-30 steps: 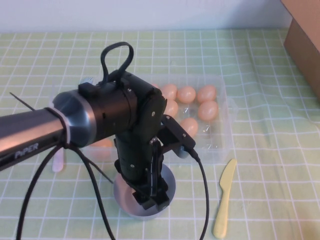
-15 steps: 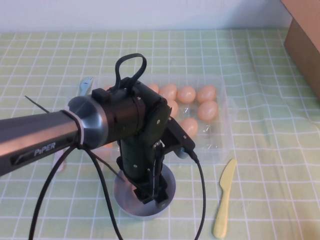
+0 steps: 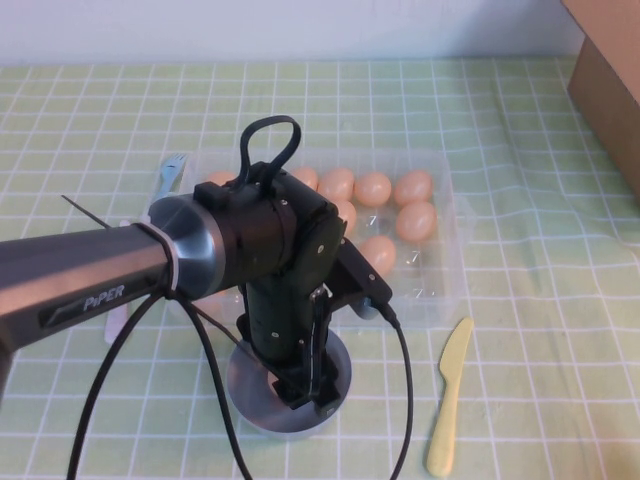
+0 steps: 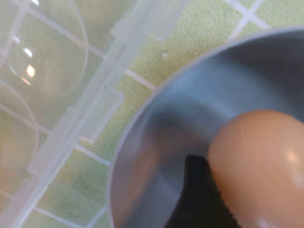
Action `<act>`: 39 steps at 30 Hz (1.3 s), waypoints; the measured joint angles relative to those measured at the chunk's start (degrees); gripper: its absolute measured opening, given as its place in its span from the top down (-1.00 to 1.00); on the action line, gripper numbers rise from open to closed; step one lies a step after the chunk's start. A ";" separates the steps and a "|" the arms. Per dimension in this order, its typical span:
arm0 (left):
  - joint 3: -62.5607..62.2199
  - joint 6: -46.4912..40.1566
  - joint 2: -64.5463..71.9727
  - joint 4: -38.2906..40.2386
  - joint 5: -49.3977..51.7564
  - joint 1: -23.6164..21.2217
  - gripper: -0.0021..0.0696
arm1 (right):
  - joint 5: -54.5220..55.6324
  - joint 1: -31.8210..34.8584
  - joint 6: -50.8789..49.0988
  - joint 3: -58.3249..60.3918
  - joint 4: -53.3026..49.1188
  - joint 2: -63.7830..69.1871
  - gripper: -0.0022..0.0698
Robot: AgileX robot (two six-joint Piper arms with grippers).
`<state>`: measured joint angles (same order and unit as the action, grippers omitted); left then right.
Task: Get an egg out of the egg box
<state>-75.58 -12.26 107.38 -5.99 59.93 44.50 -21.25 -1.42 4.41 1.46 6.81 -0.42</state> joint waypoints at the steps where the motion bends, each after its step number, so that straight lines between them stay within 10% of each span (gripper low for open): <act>1: 0.00 0.00 0.00 0.00 0.00 0.00 -0.18 | 0.00 0.00 0.00 0.00 0.00 0.00 0.99; 16: 0.22 1.31 -8.29 0.00 0.00 0.13 -0.46 | 0.00 0.00 0.00 0.00 0.00 0.00 0.99; 25: 4.75 2.45 -27.39 0.43 -3.67 0.54 0.80 | 0.00 0.00 0.00 0.00 0.00 0.00 0.99; 39: 37.80 11.35 -57.12 0.66 -38.32 0.54 0.93 | 0.00 0.00 0.00 0.00 0.00 0.00 0.99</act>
<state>-37.79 -0.92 50.26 -5.33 21.61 45.04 -21.25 -1.42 4.41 1.46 6.81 -0.42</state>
